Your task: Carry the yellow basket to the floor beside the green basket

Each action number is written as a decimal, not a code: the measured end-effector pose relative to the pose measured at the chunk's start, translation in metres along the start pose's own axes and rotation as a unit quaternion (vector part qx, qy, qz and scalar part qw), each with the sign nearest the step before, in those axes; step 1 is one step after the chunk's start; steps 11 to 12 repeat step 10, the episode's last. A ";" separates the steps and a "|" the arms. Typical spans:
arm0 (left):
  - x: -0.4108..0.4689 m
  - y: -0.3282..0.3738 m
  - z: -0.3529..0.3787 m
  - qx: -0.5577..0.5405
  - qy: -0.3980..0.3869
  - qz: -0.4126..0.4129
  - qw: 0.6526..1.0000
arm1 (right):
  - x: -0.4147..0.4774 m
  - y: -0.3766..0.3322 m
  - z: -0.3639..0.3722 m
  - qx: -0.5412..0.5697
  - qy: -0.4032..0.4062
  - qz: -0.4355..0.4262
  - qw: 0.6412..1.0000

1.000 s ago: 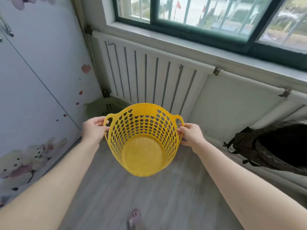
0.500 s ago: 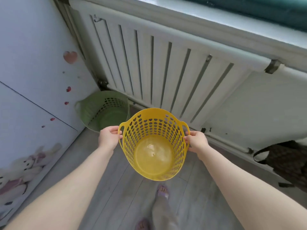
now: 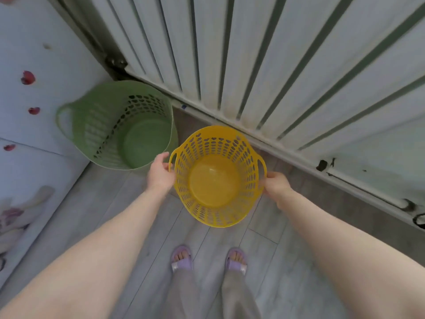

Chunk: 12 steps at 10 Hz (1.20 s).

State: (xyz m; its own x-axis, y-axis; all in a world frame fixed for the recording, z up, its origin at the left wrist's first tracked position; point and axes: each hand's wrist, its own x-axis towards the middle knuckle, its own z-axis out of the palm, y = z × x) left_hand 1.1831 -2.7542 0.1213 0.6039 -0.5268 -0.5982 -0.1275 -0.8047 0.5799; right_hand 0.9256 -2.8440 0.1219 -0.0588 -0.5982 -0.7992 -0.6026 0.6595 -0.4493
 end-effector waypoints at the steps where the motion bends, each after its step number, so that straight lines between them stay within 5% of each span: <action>1: 0.037 -0.017 0.019 0.053 -0.024 0.038 0.998 | 0.031 0.006 0.023 0.015 -0.008 0.026 1.000; 5: 0.107 -0.047 0.051 0.196 -0.008 0.100 0.975 | 0.085 0.023 0.074 0.186 -0.004 0.060 0.981; 12: 0.118 -0.041 0.043 0.180 0.007 0.113 0.977 | 0.091 0.018 0.099 0.112 -0.031 -0.023 0.993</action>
